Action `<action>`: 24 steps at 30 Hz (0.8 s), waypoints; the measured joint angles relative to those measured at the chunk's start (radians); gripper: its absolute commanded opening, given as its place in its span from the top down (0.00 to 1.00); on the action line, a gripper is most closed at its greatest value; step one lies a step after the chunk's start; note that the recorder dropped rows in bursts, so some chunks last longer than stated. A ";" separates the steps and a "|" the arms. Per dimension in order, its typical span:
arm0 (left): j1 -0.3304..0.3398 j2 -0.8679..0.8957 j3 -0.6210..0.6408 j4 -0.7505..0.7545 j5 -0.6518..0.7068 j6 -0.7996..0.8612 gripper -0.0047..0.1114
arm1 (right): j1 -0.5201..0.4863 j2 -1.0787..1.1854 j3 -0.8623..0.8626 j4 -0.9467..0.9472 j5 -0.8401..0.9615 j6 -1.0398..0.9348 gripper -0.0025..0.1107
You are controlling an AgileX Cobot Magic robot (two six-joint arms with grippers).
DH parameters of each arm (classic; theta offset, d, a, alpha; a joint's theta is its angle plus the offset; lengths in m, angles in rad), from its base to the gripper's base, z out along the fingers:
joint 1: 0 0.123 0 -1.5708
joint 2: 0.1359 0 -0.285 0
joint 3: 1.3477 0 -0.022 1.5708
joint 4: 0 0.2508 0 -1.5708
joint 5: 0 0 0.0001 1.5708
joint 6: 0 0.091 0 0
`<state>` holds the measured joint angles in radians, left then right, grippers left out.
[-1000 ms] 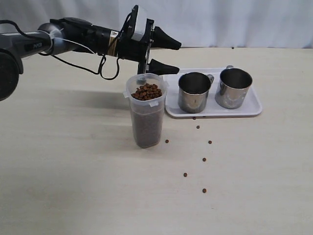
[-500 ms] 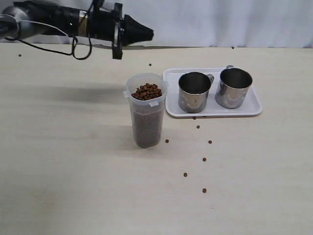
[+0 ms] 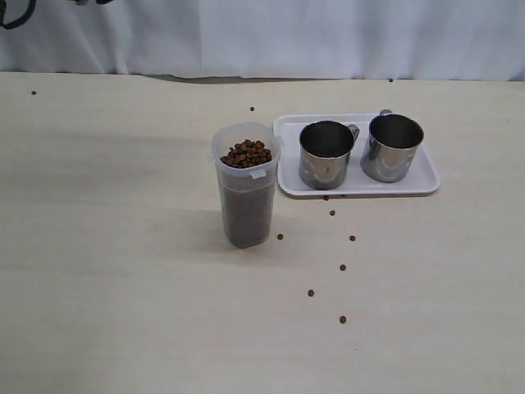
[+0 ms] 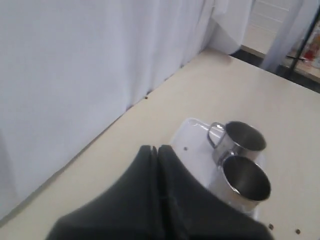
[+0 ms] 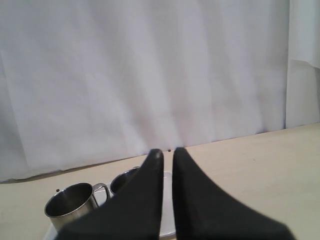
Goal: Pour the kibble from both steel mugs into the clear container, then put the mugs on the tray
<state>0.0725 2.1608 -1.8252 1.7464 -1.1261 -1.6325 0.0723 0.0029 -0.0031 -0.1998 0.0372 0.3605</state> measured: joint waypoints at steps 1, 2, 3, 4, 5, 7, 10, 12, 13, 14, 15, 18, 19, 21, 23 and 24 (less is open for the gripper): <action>0.007 -0.029 0.051 0.000 0.033 -0.002 0.96 | 0.000 0.000 0.000 0.000 0.000 0.000 0.93; 0.015 -0.069 0.107 0.000 0.078 0.007 0.96 | 0.000 0.000 0.000 0.000 0.000 0.000 0.93; 0.020 -0.111 0.170 0.000 0.129 0.021 0.96 | 0.000 0.000 0.000 0.000 0.000 0.000 0.93; 0.025 -0.156 0.224 0.000 0.174 0.037 0.96 | 0.000 0.000 0.000 0.000 0.000 0.000 0.93; 0.024 -0.203 0.297 -0.004 0.237 0.067 0.96 | 0.000 0.000 0.000 0.000 0.000 0.000 0.93; 0.022 -0.292 0.444 -0.069 0.349 0.160 0.96 | 0.000 0.000 0.000 0.000 0.000 0.000 0.93; 0.021 -0.447 0.720 -0.340 0.445 0.405 0.96 | 0.000 0.000 0.000 0.000 0.000 0.000 0.93; 0.021 -0.567 0.918 -0.640 0.452 0.651 0.96 | 0.000 0.000 0.000 0.000 0.000 0.000 0.93; 0.021 -0.625 0.996 -0.766 0.435 0.771 0.96 | 0.000 0.000 0.000 0.000 0.000 0.000 0.93; 0.021 -0.682 1.094 -0.911 0.400 0.877 0.96 | 0.000 0.000 0.000 0.000 0.000 0.000 0.93; 0.021 -0.735 1.189 -1.059 0.354 0.964 0.96 | 0.000 0.000 0.000 0.000 0.000 0.000 0.93; 0.021 -0.885 1.478 -1.331 0.198 1.164 0.96 | 0.000 0.000 0.000 0.000 0.000 0.000 0.93; 0.021 -0.909 1.530 -1.363 0.186 1.189 0.96 | 0.000 0.000 0.000 0.000 0.000 0.000 0.93; 0.021 -0.980 1.638 -1.433 0.163 1.265 0.96 | 0.000 0.000 0.000 0.000 0.000 0.000 0.93; 0.021 -1.032 1.723 -1.458 0.123 1.307 0.96 | 0.000 0.000 0.000 0.000 0.000 0.000 0.93; 0.021 -1.071 1.785 -1.476 0.067 1.320 0.96 | 0.000 0.000 0.000 0.000 0.000 0.000 0.93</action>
<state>0.0933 1.0894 -0.0402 0.2703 -1.0594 -0.3129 0.0723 0.0029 -0.0031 -0.1998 0.0372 0.3605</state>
